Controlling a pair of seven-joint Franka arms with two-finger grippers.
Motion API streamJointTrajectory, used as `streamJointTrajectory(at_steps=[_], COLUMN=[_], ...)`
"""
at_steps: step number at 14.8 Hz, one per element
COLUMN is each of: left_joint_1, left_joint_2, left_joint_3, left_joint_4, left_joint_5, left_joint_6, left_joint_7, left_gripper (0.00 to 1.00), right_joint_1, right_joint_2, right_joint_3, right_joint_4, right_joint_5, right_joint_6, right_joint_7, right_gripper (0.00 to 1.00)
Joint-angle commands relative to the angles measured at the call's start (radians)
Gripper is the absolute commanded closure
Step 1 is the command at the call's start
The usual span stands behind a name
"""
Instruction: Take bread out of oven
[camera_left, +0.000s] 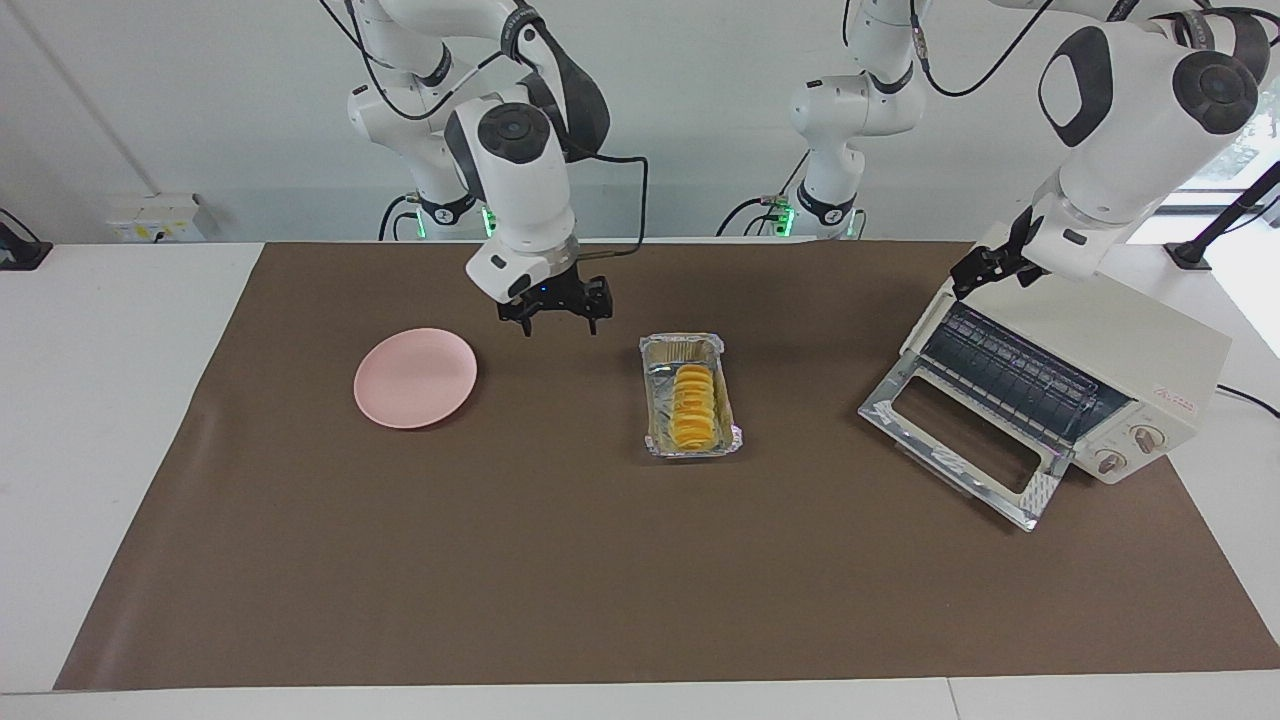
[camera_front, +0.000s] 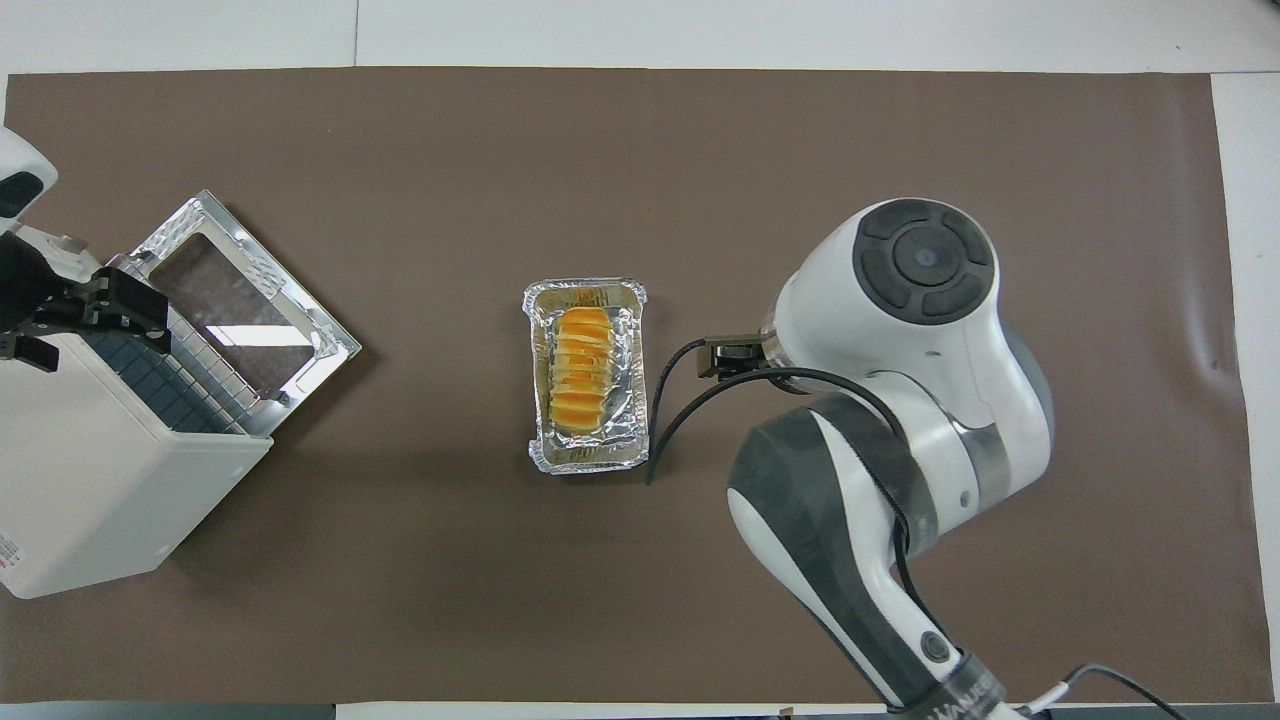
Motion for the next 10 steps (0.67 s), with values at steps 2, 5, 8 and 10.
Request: streamJointTrajectory(at_steps=[2, 5, 8, 10], left_joint_1=[0.039, 0.049, 0.043, 0.027], left_joint_2=[-0.094, -0.126, -0.111, -0.107], left_joint_3=[-0.038, -0.046, -0.046, -0.051], left_joint_4=[-0.100, -0.129, -0.123, -0.126], left_joint_5=[0.017, 0.016, 0.013, 0.013], left_joint_6=[0.003, 0.008, 0.031, 0.026], left_joint_7=[0.037, 0.039, 0.046, 0.045], left_gripper=[0.00, 0.00, 0.00, 0.00], right_joint_1=[0.063, 0.106, 0.106, 0.110], right_joint_2=[0.110, 0.292, 0.328, 0.357], right_joint_3=[-0.007, -0.009, -0.007, -0.007], right_joint_4=[0.095, 0.264, 0.264, 0.250], right_joint_5=[0.005, -0.056, -0.067, -0.070], right_joint_6=[0.031, 0.034, 0.082, 0.124], right_joint_7=[0.113, 0.202, 0.202, 0.201], right_gripper=[0.00, 0.00, 0.00, 0.00])
